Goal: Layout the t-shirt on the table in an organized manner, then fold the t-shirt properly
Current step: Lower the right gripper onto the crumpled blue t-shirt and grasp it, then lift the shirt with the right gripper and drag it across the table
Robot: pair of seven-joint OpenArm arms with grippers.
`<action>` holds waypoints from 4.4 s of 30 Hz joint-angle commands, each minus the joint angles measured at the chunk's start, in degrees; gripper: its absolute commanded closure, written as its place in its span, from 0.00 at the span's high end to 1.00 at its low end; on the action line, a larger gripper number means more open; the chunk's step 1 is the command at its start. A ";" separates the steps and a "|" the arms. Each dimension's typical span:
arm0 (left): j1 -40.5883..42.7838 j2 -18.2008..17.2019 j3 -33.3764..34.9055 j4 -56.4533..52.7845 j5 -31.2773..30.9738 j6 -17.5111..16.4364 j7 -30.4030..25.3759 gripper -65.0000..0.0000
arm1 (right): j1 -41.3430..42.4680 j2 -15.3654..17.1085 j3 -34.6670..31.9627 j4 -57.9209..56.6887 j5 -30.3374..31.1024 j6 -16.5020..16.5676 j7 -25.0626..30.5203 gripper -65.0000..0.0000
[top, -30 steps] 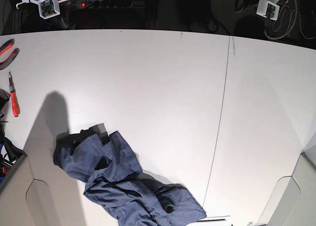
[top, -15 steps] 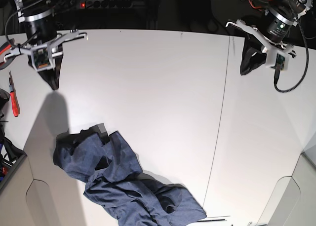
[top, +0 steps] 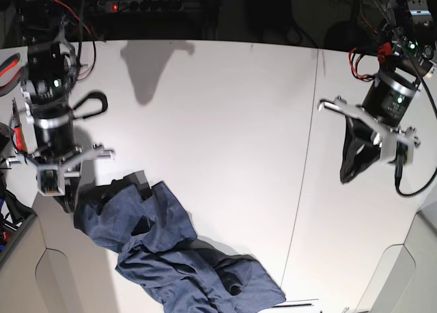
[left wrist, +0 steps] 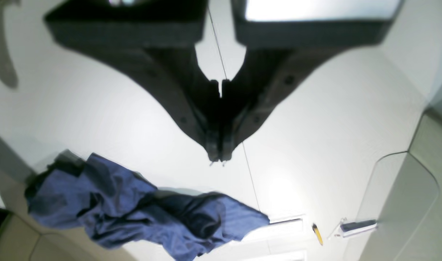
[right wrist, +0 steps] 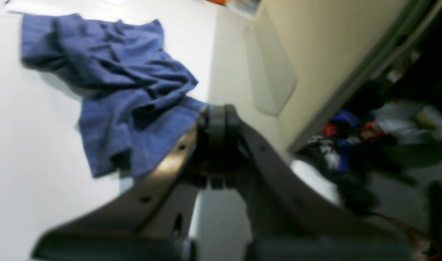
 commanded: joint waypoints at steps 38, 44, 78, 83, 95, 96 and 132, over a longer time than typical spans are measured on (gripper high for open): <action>-6.75 0.13 -0.15 -16.13 -0.92 -4.22 -0.90 0.00 | 46.27 -16.50 12.04 -67.10 -5.35 -0.24 4.72 0.53; -6.73 0.11 -0.15 -16.13 -0.94 -4.63 -0.90 0.11 | 46.97 -16.59 12.04 -70.53 -5.38 0.70 6.38 0.53; -8.07 -0.17 -0.15 -16.13 -1.95 -3.58 -0.92 0.21 | 37.03 -15.78 -5.84 -37.33 0.94 16.83 -7.39 0.00; -8.83 -0.20 -0.15 -16.13 -0.63 -2.86 -0.90 0.21 | 31.36 -12.44 -18.97 -14.32 8.48 21.33 -29.88 0.00; -8.96 -4.15 -0.15 -16.20 -0.26 -2.23 -0.09 0.21 | 11.67 -2.71 -29.49 7.13 15.91 25.75 -39.21 0.00; -8.98 -4.13 -0.15 -16.20 -0.35 -2.16 -0.09 0.21 | 10.95 -2.58 -29.49 7.61 16.33 25.75 -39.17 0.00; -9.16 -3.96 -0.15 -16.20 -2.40 -1.99 1.20 0.21 | 32.70 -2.71 7.96 -10.08 21.09 23.56 -38.07 0.00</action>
